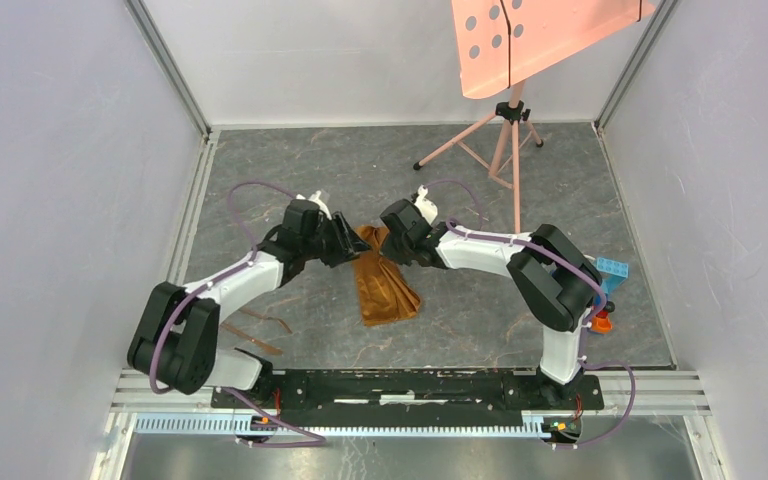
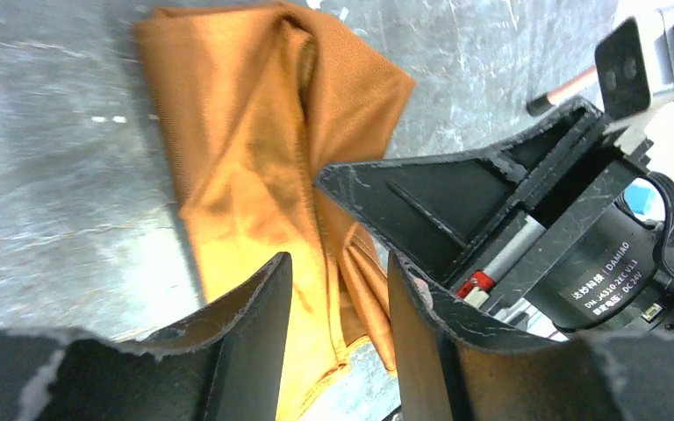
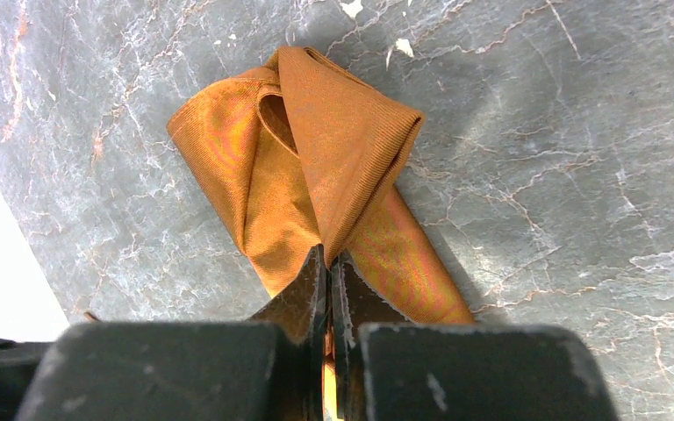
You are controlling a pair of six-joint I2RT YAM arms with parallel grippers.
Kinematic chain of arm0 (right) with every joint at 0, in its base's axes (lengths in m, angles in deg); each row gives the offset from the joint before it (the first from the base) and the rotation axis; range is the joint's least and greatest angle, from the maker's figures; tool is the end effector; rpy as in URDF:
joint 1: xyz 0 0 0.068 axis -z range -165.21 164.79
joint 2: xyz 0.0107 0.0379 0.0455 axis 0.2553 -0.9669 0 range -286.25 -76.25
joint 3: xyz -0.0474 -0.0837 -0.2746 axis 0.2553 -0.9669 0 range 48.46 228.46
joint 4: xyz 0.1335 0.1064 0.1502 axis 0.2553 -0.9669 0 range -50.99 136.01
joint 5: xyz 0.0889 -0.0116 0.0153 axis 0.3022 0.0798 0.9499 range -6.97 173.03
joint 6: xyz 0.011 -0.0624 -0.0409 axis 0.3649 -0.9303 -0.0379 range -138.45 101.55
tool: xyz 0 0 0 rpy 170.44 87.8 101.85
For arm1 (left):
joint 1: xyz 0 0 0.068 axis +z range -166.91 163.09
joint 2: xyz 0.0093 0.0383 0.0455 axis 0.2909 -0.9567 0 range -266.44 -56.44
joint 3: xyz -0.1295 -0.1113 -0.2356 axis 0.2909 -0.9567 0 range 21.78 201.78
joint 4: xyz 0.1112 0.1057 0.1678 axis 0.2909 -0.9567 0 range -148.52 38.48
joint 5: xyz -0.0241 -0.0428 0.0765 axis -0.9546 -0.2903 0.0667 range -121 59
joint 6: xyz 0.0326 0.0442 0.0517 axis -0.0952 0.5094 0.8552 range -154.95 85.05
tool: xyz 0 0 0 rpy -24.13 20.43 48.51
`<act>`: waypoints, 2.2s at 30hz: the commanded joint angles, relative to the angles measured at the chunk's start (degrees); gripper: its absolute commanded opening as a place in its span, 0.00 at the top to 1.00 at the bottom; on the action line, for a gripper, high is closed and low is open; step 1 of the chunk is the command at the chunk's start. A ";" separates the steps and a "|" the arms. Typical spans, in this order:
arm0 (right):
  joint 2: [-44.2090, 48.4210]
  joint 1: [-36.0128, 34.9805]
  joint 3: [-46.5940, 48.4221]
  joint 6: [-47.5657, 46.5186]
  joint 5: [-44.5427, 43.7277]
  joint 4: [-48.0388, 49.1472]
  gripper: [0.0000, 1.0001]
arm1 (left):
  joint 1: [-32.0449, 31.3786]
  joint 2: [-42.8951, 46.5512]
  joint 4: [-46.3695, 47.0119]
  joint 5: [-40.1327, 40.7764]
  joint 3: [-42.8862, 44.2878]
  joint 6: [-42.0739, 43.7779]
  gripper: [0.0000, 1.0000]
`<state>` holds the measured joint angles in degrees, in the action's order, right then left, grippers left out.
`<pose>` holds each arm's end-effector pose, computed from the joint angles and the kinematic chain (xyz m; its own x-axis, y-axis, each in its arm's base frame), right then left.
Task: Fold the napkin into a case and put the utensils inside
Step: Fold the 2/3-rectangle-folded napkin at the center of the board.
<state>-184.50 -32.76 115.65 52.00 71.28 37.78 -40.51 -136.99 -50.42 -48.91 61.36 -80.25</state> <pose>0.2754 0.2819 0.1871 -0.7674 0.5280 -0.3637 0.2703 0.7809 0.5631 0.2428 -0.1274 0.2150 -0.8377 -0.3722 -0.3997 0.0024 0.7293 -0.6842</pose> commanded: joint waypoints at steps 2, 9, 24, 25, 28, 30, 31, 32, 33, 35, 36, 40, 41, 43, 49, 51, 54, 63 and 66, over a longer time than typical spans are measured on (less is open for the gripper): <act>1.03 0.09 1.76 0.32 1.28 0.62 1.00 | 5.28 -1.10 -3.85 -0.02 -1.87 3.59 0.49; -0.45 -0.08 2.42 3.35 2.90 1.52 1.00 | 4.23 -8.77 6.10 -1.27 -3.69 2.52 0.56; -1.21 -2.76 -4.78 18.31 -0.98 12.98 1.00 | 2.68 -13.11 8.51 2.01 -4.20 3.30 0.86; -1.74 -2.74 -4.69 18.58 -0.63 13.08 1.00 | 2.73 -12.82 8.51 2.19 -4.31 3.57 0.86; -2.31 -3.31 -5.81 20.54 -0.79 15.33 1.00 | 2.67 -12.78 8.48 2.80 -4.51 4.14 0.87; -1.91 -3.50 -7.51 22.59 -1.83 18.06 1.00 | 2.61 -13.12 8.94 2.97 -4.60 4.22 0.88; -1.56 -3.60 -8.24 23.33 -2.71 19.52 1.00 | 2.60 -13.29 9.39 2.98 -4.69 4.11 0.88; -1.25 -3.64 -8.47 24.10 -3.28 20.23 1.00 | 2.62 -13.48 9.88 2.97 -4.77 4.03 0.89; -1.24 -3.60 -8.30 24.65 -3.77 20.61 1.00 | 2.60 -13.59 10.28 2.97 -4.84 3.84 0.89; -1.43 -3.47 -7.81 25.28 -4.77 20.78 1.00 | 2.52 -13.70 10.57 2.88 -4.82 3.71 0.89; -1.71 -3.43 -7.70 25.46 -4.98 21.12 1.00 | 2.47 -13.67 10.59 2.89 -4.78 3.73 0.89; -2.13 -3.49 -9.83 29.44 -5.96 24.80 1.00 | 2.33 -12.81 11.12 3.86 -5.74 3.81 0.90; -2.14 -3.44 -9.93 30.06 -6.96 25.56 1.00 | 2.31 -12.70 11.56 4.09 -6.18 3.81 0.90; -3.07 -3.21 -8.04 29.38 -7.39 22.76 1.00 | 2.32 -12.92 11.90 4.04 -6.51 3.63 0.90; -3.32 -3.17 -12.20 29.66 -6.63 26.47 1.00 | 2.24 -10.26 10.02 5.07 -7.60 3.64 0.88; -3.30 -3.14 -13.20 30.18 -6.65 27.99 1.00 | 2.31 -8.32 9.07 5.97 -8.20 3.39 0.86; -3.53 -2.74 -12.37 29.77 -6.57 27.33 1.00 | 2.24 -4.05 8.91 6.53 -10.23 2.83 0.72; -3.06 -2.50 -11.92 30.27 -5.87 28.19 1.00 | 0.11 0.73 13.86 2.35 -11.99 6.45 0.12; -3.36 -2.46 -11.28 31.24 -5.02 28.50 1.00 | -3.67 -1.01 14.71 5.93 -11.54 7.17 0.10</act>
<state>-187.73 -35.38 103.06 81.21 66.47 64.35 -40.29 -136.53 -38.40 -45.87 49.40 -77.21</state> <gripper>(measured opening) 0.014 0.890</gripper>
